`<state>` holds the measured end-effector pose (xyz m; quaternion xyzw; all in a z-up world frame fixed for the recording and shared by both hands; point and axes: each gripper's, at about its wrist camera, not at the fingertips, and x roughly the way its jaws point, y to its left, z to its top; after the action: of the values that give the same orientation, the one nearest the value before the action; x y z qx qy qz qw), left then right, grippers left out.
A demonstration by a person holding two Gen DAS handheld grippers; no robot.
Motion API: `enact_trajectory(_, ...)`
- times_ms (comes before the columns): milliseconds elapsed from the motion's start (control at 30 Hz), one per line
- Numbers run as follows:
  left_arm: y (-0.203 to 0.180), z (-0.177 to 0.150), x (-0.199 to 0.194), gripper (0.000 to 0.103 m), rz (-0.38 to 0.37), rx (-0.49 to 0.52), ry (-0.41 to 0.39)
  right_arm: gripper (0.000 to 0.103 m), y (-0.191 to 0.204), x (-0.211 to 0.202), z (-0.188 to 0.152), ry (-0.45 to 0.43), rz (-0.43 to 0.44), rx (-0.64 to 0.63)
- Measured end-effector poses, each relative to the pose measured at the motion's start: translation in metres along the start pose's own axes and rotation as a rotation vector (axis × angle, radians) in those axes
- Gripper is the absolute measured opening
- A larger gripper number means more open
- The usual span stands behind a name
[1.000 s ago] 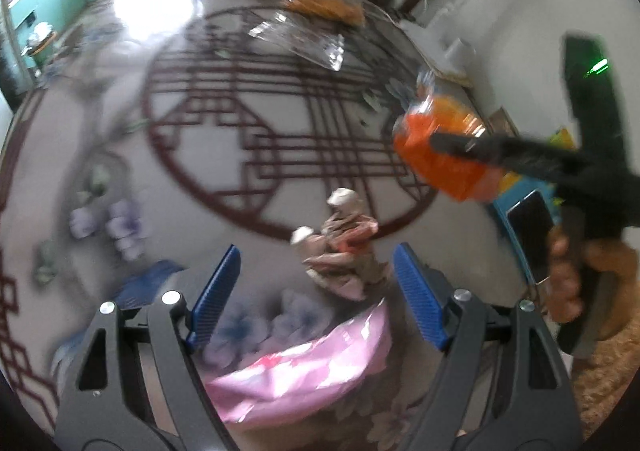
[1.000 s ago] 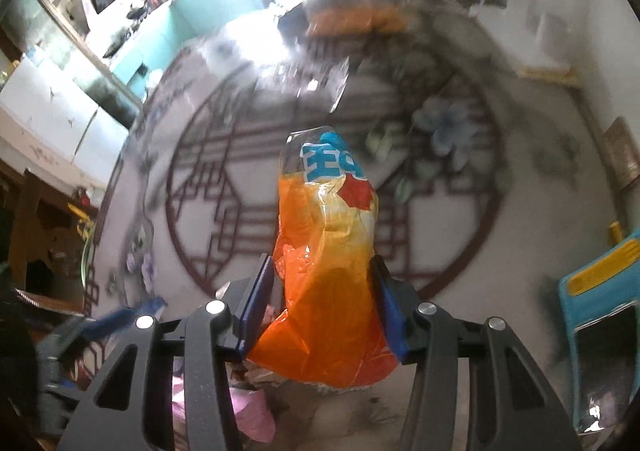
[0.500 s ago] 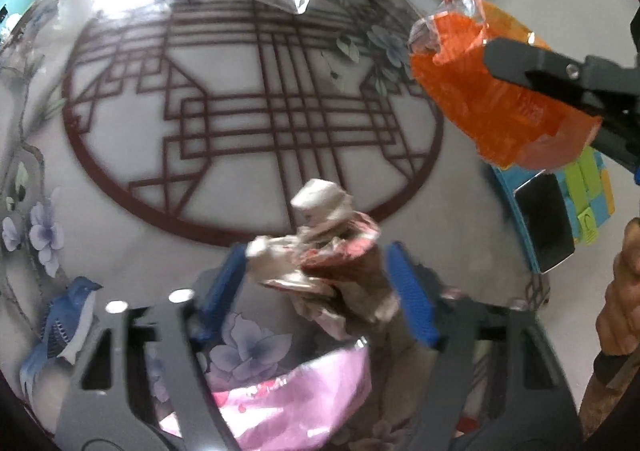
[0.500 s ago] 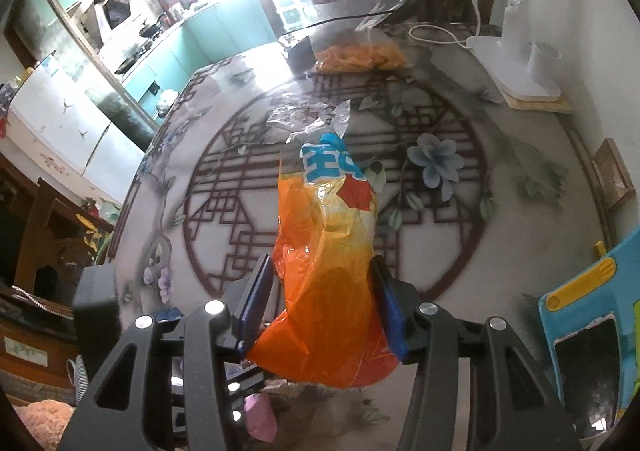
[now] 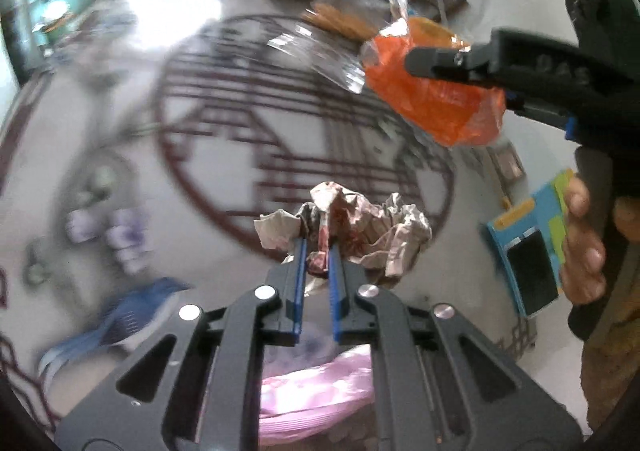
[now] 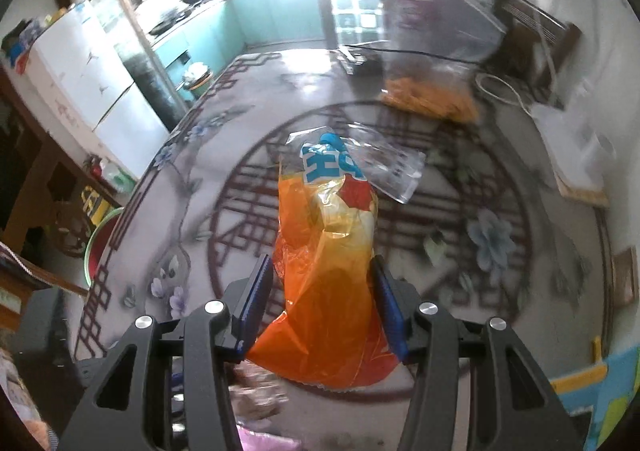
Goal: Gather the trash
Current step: 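Grasp the crumpled white-pink paper with the left tool while the right tool holds the orange bag, then carry paper and orange bag over the red bucket and open both tools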
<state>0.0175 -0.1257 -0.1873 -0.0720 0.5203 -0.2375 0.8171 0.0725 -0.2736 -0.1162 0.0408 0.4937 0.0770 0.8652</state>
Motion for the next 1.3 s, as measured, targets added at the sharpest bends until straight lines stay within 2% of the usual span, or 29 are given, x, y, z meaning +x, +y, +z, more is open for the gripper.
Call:
enact_trajectory(167,0.029,-0.006,-0.021,0.009,0.071,-0.066,-0.044,0.049,0.016,0.004,0.008,-0.012,0.015,-0.027)
enact_trajectory(300,0.044,-0.005,-0.022,0.010,0.123,-0.074,-0.056,0.049,0.018,-0.004,-0.003,-0.040,0.009,-0.011)
enact_trajectory(367,0.050,-0.002,-0.023,0.018,0.142,-0.083,-0.072,0.049,0.018,-0.009,-0.011,-0.047,-0.015,-0.018)
enact_trajectory(400,0.054,-0.001,-0.023,0.034,0.149,-0.087,-0.079,0.049,0.016,-0.012,-0.017,-0.051,-0.027,-0.017)
enact_trajectory(433,0.057,0.000,-0.024,0.056,0.152,-0.091,-0.084,0.049,0.012,-0.015,-0.021,-0.053,-0.032,-0.011)
enact_trajectory(467,0.061,-0.001,-0.026,0.061,0.154,-0.096,-0.093,0.049,0.009,-0.017,-0.024,-0.054,-0.036,-0.003)
enact_trajectory(567,0.068,-0.003,-0.030,0.064,0.147,-0.107,-0.085,0.049,-0.005,-0.022,-0.038,-0.049,-0.049,0.046)
enact_trajectory(700,0.071,-0.004,-0.027,0.076,0.141,-0.115,-0.072,0.049,-0.019,-0.027,-0.050,-0.048,-0.061,0.092)
enact_trajectory(800,0.070,0.004,-0.018,0.076,0.135,-0.129,-0.061,0.049,-0.022,-0.026,-0.052,-0.046,-0.057,0.109)
enact_trajectory(900,0.060,0.017,-0.004,0.079,0.110,-0.101,-0.057,0.049,-0.017,-0.025,-0.051,-0.049,-0.045,0.101)
enact_trajectory(1000,0.055,0.028,0.020,0.079,0.138,-0.101,-0.031,0.049,-0.006,-0.027,-0.050,-0.056,-0.029,0.073)
enact_trajectory(1100,0.057,0.036,0.038,0.077,0.113,-0.150,-0.007,0.049,0.005,-0.029,-0.049,-0.065,-0.028,0.041)
enact_trajectory(1200,0.055,0.038,0.050,0.047,0.125,-0.138,0.018,0.049,0.015,-0.031,-0.045,-0.078,-0.026,0.019)
enact_trajectory(1267,0.057,0.037,0.047,0.035,0.108,-0.142,0.001,0.049,0.019,-0.033,-0.043,-0.087,-0.020,0.012)
enact_trajectory(1300,0.057,0.038,0.044,0.021,0.100,-0.142,0.001,0.049,0.021,-0.035,-0.041,-0.096,-0.017,0.007)
